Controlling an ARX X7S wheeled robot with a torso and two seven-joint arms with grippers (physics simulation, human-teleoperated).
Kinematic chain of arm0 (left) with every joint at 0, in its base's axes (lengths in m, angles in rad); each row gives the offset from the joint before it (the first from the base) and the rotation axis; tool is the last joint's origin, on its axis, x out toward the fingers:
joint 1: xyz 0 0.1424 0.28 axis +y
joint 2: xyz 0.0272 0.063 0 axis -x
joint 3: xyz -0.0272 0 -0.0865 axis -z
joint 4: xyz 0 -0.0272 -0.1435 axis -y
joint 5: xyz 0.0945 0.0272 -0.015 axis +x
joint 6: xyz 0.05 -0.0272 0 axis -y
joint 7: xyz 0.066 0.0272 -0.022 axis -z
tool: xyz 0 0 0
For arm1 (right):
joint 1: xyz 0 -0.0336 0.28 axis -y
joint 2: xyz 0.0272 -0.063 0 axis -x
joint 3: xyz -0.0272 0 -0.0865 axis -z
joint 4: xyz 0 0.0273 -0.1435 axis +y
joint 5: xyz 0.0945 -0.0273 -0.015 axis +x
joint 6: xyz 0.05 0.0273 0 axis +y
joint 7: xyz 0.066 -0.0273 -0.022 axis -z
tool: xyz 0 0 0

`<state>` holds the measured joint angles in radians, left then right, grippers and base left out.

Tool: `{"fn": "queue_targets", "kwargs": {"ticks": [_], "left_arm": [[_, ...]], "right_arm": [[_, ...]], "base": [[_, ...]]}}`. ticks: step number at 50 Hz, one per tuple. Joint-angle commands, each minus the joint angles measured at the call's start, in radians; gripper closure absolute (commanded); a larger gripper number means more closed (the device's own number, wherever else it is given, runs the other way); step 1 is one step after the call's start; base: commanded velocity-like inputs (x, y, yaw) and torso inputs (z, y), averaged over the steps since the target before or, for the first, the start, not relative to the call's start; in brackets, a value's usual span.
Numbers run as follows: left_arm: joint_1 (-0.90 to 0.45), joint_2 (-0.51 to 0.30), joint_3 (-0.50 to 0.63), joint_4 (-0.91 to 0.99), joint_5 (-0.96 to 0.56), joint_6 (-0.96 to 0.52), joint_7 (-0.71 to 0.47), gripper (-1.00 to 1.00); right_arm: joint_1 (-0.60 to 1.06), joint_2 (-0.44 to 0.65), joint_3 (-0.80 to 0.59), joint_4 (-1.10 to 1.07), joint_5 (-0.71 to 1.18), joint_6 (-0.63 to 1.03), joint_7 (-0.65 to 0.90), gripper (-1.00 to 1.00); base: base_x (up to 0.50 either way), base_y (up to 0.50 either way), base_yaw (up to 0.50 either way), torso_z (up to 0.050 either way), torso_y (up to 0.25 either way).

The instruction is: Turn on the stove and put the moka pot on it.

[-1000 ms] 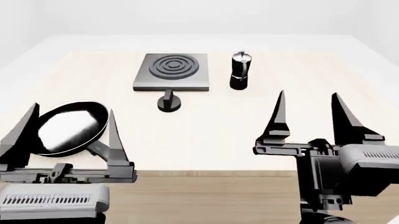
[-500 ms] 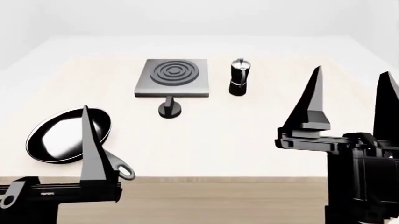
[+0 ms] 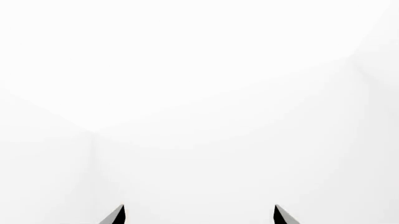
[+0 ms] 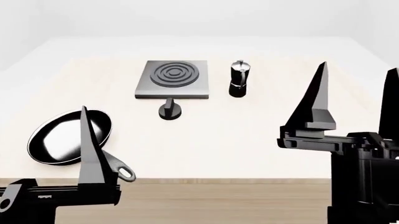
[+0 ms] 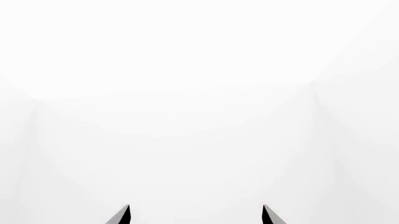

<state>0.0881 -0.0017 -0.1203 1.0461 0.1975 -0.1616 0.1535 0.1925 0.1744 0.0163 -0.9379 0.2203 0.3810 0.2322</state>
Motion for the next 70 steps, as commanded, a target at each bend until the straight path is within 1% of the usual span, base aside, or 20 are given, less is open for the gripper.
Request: {"fn": "queue_targets", "kwargs": {"ticks": [1, 12, 16, 32, 34, 38, 44, 46, 57, 70], "left_arm": [[0.014, 0.001, 0.001, 0.001, -0.006, 0.02, 0.002, -1.0], [0.022, 0.001, 0.008, 0.001, 0.004, 0.028, 0.001, -1.0], [0.026, 0.001, 0.003, 0.001, 0.004, 0.037, -0.001, -1.0], [0.014, 0.001, 0.001, 0.001, 0.007, 0.024, 0.005, -1.0], [0.016, 0.001, 0.001, 0.001, 0.01, 0.026, 0.005, -1.0], [0.023, 0.001, 0.009, 0.001, 0.016, 0.031, 0.002, -1.0], [0.018, 0.001, 0.008, 0.001, 0.015, 0.028, 0.003, -1.0], [0.018, 0.001, 0.008, 0.001, 0.013, 0.027, 0.002, -1.0], [0.017, 0.001, 0.008, 0.001, 0.013, 0.026, 0.005, -1.0], [0.02, 0.001, 0.002, 0.001, 0.01, 0.027, 0.008, -1.0]], "right_arm": [[-0.006, 0.006, -0.005, -0.001, 0.002, -0.024, 0.013, -1.0], [-0.011, 0.017, -0.03, 0.004, -0.019, -0.036, 0.023, -1.0], [0.009, 0.025, -0.029, -0.013, -0.009, 0.002, 0.033, -1.0], [0.003, 0.04, -0.042, 0.006, -0.001, -0.025, 0.051, -1.0], [0.018, 0.045, -0.039, -0.011, 0.009, 0.005, 0.058, -1.0], [-0.002, 0.045, -0.051, 0.008, 0.002, -0.031, 0.057, -1.0], [0.002, 0.054, -0.05, 0.006, 0.018, -0.032, 0.07, -1.0], [0.002, 0.049, -0.039, 0.011, 0.054, -0.03, 0.069, -1.0], [0.01, 0.069, -0.058, 0.01, 0.042, -0.02, 0.092, -1.0], [0.004, 0.085, -0.079, 0.018, 0.037, -0.035, 0.113, -1.0]], "base": [[0.0, 0.0, 0.0, 0.0, 0.0], [0.0, 0.08, 0.0, 0.0, 0.0], [0.0, 0.21, 0.0, 0.0, 0.0], [0.0, 0.2, 0.0, 0.0, 0.0], [0.0, 0.21, 0.0, 0.0, 0.0], [0.0, 0.21, 0.0, 0.0, 0.0], [0.0, 0.21, 0.0, 0.0, 0.0], [0.0, 0.0, 0.0, 0.0, 0.0], [0.0, 0.0, 0.0, 0.0, 0.0], [0.29, 0.0, 0.0, 0.0, 0.0]]}}
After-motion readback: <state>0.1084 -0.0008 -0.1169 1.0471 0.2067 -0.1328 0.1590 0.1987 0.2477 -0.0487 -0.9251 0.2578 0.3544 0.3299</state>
